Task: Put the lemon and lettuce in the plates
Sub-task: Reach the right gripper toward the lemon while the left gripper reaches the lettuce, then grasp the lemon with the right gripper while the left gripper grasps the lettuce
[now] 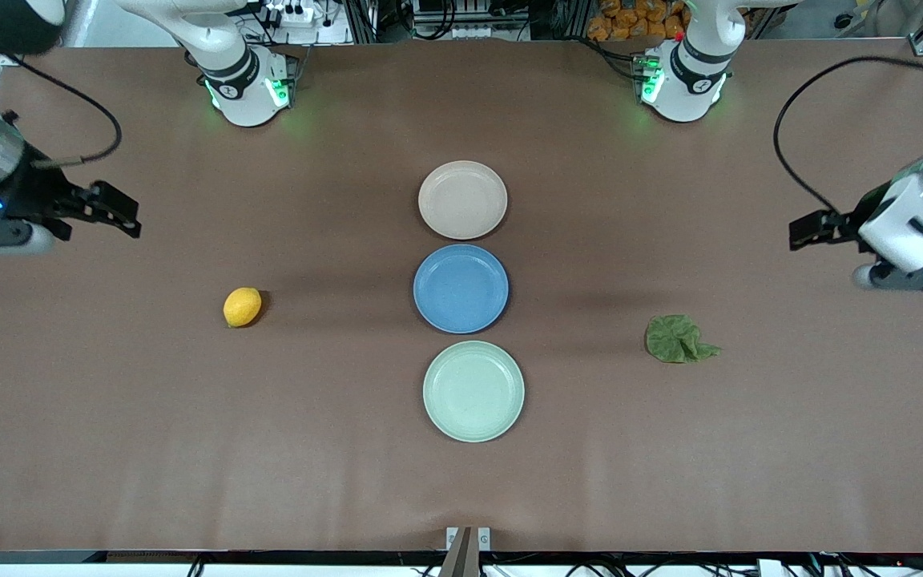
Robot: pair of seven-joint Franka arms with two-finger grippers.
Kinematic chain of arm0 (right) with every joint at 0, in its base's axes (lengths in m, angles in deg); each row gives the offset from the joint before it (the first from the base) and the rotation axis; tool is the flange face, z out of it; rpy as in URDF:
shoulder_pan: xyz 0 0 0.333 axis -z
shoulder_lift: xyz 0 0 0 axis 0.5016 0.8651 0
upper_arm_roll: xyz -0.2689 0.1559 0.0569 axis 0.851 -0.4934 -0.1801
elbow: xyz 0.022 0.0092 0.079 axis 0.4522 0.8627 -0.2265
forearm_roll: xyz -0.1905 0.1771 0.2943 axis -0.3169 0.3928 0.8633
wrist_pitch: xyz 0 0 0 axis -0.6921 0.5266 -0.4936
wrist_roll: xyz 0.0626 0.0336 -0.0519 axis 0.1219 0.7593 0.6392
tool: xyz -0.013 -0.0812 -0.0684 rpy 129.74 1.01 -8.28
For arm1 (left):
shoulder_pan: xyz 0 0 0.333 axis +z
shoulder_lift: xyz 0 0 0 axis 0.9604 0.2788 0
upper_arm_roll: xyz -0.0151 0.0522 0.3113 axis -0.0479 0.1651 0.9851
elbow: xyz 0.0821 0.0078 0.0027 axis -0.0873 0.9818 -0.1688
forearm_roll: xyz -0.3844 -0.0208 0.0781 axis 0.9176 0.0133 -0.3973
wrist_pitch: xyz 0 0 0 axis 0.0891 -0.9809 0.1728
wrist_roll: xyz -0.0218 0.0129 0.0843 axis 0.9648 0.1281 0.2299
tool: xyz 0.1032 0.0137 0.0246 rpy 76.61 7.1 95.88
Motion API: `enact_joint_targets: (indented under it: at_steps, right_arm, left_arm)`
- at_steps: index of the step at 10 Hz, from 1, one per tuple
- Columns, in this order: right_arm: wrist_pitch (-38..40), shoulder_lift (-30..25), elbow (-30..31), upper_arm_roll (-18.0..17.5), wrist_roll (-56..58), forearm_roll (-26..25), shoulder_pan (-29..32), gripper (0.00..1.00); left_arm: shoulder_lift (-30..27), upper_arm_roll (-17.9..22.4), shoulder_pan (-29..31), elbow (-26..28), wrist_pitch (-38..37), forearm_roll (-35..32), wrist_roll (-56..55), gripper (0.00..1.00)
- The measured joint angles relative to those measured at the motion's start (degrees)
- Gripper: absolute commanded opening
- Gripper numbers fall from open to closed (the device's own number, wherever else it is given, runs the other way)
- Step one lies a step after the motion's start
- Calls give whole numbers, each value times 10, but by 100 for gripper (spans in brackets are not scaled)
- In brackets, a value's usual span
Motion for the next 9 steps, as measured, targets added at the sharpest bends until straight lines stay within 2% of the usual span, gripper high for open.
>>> enact_joint_targets:
  at_steps: [2, 5, 7, 9]
  right_arm:
    - [-40, 54, 14, 3, -1, 0, 3, 100]
    - [-171, 111, 104, 8, -4, 0, 35, 100]
    - [-202, 142, 143, 9, -4, 42, 67, 100]
    - [-229, 180, 147, 9, -6, 65, 80, 100]
  left_arm:
    - [55, 0, 2, 6, 33, 0, 0, 100]
    - [137, 0, 2, 17, 102, 0, 0, 100]
    - [187, -1, 1, 28, 157, 0, 0, 100]
    - [225, -4, -3, 28, 204, 0, 0, 100]
